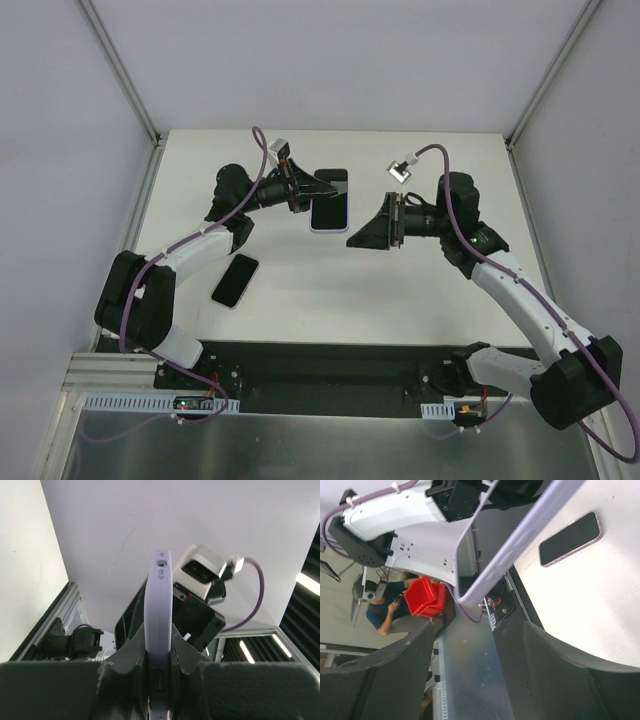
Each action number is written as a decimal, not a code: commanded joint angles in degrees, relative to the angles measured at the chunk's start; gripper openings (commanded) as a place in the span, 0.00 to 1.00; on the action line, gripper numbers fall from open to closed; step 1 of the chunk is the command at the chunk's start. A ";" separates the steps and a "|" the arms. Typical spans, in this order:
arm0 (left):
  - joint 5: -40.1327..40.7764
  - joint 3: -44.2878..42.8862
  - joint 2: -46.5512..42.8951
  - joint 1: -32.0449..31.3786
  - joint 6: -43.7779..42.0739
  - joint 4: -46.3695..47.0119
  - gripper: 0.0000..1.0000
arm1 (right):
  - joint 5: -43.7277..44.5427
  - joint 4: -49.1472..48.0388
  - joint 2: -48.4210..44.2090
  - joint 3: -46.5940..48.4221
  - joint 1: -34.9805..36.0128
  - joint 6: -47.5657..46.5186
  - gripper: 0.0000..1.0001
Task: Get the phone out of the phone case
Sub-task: Remove the phone case from the phone.
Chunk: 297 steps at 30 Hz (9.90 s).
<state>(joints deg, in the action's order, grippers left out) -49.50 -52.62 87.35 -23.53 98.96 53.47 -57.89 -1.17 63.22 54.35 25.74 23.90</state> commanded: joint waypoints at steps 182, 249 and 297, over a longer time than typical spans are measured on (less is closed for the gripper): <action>22.51 4.45 -17.48 -1.87 -13.79 -19.72 0.00 | 30.46 -39.78 1.29 -12.15 11.44 40.87 0.01; 18.56 11.14 -1.66 -3.28 15.56 25.45 0.00 | 12.37 -86.72 13.60 -3.99 17.77 39.12 0.01; -12.97 -1.34 -13.26 4.19 -23.63 -12.35 0.00 | 19.22 7.77 3.48 11.30 3.62 -6.06 0.98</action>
<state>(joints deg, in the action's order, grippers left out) -53.56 -50.19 74.02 -18.44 78.48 36.95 -38.33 5.61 64.75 61.73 30.63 17.85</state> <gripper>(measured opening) 0.122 0.973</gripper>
